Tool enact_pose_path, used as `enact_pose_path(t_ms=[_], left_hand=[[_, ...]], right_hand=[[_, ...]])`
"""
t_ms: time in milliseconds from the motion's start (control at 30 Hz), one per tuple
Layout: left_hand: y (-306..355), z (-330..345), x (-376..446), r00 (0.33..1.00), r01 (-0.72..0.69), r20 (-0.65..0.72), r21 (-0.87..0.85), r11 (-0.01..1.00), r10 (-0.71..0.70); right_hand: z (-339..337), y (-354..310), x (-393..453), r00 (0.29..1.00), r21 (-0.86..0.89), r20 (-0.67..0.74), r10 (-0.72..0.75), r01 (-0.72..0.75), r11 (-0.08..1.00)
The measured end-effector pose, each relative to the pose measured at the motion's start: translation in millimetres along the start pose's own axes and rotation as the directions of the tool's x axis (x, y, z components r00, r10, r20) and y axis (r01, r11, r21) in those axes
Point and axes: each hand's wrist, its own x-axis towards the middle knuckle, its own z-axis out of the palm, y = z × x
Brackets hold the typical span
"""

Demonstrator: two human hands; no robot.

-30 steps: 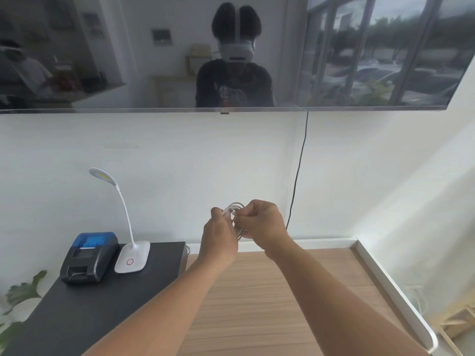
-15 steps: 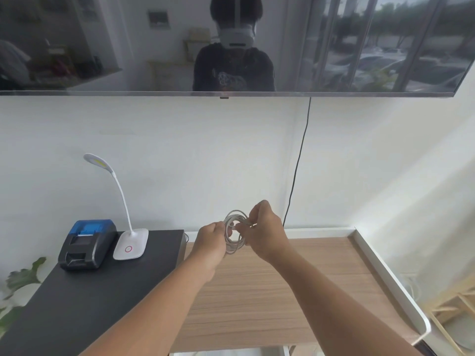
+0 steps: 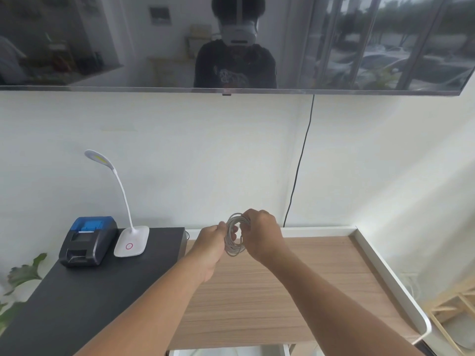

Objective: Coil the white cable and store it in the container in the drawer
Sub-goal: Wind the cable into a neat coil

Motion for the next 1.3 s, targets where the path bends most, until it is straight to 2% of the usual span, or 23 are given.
enact_pose_path(t_ms=[100, 200, 300, 367, 467, 533, 633, 800, 867, 967, 1133, 1200, 1233, 1267, 1300], left_hand=[[1, 0, -3, 0.994, -0.012, 0.105, 0.005, 1.0, 0.011], [0, 3, -3, 0.988, -0.145, 0.07, 0.071, 0.987, 0.14], [-3, 3, -4, 0.972, -0.236, 0.011, 0.061, 0.97, 0.236], [-6, 1, -5, 0.947, -0.32, 0.019, 0.107, 0.941, 0.319], [-11, -4, -7, 0.852, -0.518, 0.101, 0.307, 0.799, 0.514], [-9, -8, -11, 0.815, -0.571, 0.173, 0.408, 0.713, 0.553], [-5, -13, -13, 0.773, -0.618, 0.252, 0.505, 0.603, 0.582], [-5, -12, -7, 0.698, -0.604, 0.25, 0.71, 0.363, 0.671], [-9, -10, -7, 0.672, -0.59, 0.242, 0.746, 0.308, 0.7], [-13, -10, -9, 0.631, -0.597, 0.154, 0.722, 0.35, 0.76], [-11, 9, -19, 0.595, -0.594, -0.18, 0.559, 0.579, 0.784], [-8, 14, -20, 0.614, -0.589, -0.238, 0.498, 0.637, 0.753], [-7, 15, -20, 0.62, -0.595, -0.228, 0.487, 0.639, 0.751], [-7, 15, -21, 0.594, -0.616, -0.208, 0.503, 0.606, 0.777], [-8, 14, -22, 0.531, -0.636, -0.176, 0.563, 0.527, 0.829]], right_hand=[[0, -1, 1, 1.0, -0.056, -0.015, 0.003, -0.004, 0.998], [-1, -1, 1, 1.0, -0.085, -0.024, 0.015, -0.017, 0.996], [-2, -2, 1, 0.999, -0.091, -0.041, 0.02, -0.024, 0.996], [-3, -2, 1, 0.999, -0.084, -0.036, 0.023, -0.026, 0.996], [-5, -3, 1, 0.999, -0.056, -0.035, 0.039, -0.041, 0.998], [-5, -4, 0, 0.998, -0.037, -0.032, 0.049, -0.05, 0.998], [-4, -2, -2, 0.999, -0.023, -0.018, 0.051, -0.051, 0.998], [-4, -5, -4, 0.997, 0.015, -0.035, 0.063, -0.062, 0.998], [-5, -7, -5, 0.998, 0.016, -0.028, 0.051, -0.05, 0.999], [-6, -9, -7, 0.999, 0.018, -0.012, 0.036, -0.036, 0.999], [-3, -14, -7, 0.999, -0.007, -0.044, -0.024, 0.023, 1.0], [-2, -13, -6, 0.998, -0.014, -0.055, -0.022, 0.021, 1.0], [-2, -12, -5, 0.998, -0.016, -0.057, -0.011, 0.01, 1.0], [-2, -11, -6, 0.998, -0.019, -0.058, 0.004, -0.005, 1.0], [-2, -9, -6, 0.998, -0.022, -0.058, 0.018, -0.02, 1.0]])
